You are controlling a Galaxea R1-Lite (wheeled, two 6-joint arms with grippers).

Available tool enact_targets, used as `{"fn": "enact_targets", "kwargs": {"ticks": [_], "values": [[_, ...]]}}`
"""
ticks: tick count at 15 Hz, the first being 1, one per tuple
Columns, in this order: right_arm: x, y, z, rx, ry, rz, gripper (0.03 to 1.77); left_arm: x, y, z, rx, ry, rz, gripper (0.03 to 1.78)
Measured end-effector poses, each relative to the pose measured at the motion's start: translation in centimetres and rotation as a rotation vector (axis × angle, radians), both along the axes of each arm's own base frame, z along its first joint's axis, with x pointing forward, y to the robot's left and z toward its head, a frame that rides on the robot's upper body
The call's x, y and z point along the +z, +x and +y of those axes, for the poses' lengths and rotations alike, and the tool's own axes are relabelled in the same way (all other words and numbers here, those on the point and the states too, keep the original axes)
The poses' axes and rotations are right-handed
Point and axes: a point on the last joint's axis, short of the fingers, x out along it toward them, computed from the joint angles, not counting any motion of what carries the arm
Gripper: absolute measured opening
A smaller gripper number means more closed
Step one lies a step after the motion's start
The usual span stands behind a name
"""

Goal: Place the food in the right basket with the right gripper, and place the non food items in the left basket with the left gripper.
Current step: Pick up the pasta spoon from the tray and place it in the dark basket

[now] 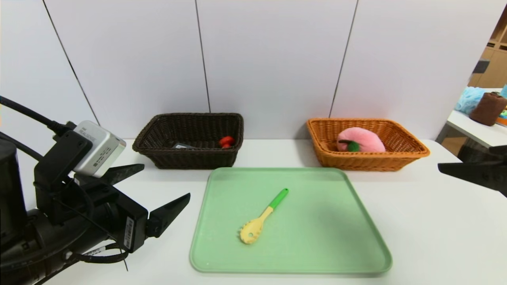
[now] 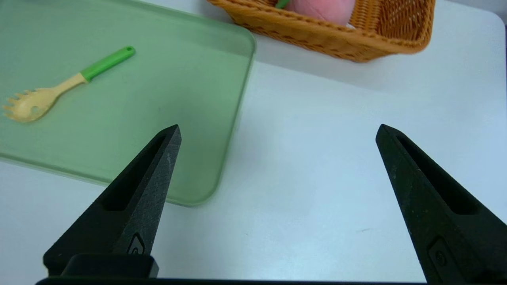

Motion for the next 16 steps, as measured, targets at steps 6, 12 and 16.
{"fn": "enact_targets", "kwargs": {"ticks": [6,12,16], "values": [[-6.0,-3.6,-1.9,-0.139,0.006,-0.064,1.69,-0.1,0.1,-0.1,0.001,0.006,0.005,1.69],[-8.7,-6.6,-3.3,-0.234,0.013,-0.078,1.69,-0.5,0.1,-0.1,0.003,0.007,0.019,1.69],[-8.7,-7.0,-3.4,-0.230,0.021,-0.094,1.69,-0.4,0.2,-0.1,0.002,0.005,0.018,1.69]]}}
